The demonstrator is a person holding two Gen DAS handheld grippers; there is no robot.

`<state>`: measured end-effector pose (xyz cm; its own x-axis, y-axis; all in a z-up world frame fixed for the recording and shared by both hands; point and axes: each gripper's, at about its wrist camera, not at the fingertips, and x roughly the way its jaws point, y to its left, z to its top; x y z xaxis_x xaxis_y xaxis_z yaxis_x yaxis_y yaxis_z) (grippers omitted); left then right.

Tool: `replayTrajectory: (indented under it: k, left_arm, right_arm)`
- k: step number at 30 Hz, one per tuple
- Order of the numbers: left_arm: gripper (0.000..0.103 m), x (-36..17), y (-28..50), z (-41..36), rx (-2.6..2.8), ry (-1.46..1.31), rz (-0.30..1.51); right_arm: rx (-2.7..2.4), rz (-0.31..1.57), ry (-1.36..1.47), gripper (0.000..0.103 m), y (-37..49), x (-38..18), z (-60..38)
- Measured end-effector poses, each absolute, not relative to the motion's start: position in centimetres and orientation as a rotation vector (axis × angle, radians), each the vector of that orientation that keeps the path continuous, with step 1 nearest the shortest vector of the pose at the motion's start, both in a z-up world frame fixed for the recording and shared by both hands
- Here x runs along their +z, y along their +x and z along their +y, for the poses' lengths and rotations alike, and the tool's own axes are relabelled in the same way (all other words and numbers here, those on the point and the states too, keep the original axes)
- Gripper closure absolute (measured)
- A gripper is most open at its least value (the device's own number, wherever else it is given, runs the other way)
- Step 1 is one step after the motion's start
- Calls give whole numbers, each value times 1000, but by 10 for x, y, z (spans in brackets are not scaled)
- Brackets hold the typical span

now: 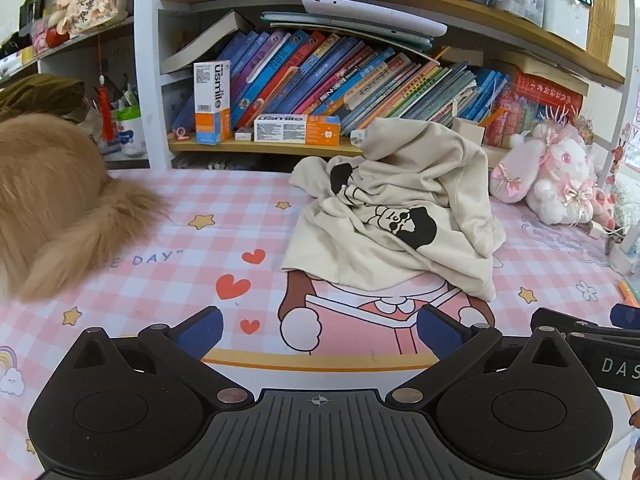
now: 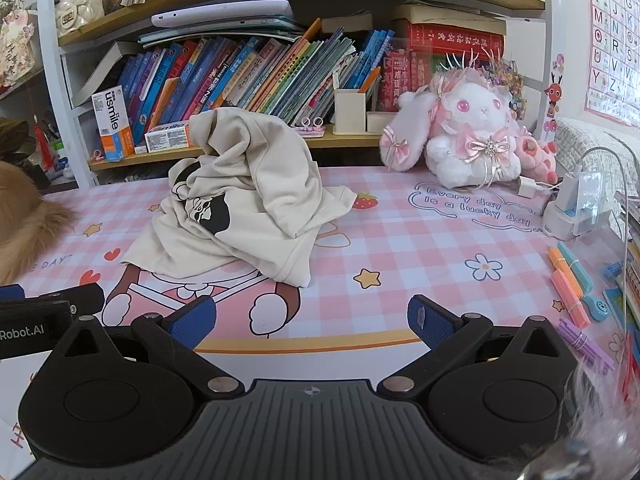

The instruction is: Fold clothes

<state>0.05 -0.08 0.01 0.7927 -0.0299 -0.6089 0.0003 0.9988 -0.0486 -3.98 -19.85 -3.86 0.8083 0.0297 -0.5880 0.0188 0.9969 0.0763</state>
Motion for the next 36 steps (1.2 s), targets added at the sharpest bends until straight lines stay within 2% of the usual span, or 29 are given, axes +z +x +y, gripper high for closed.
replayTrajectory:
  k: [36]
  left_arm:
    - [0, -3, 12, -8, -3, -38, 698]
  right_arm:
    - [11, 647, 69, 0, -35, -42, -195]
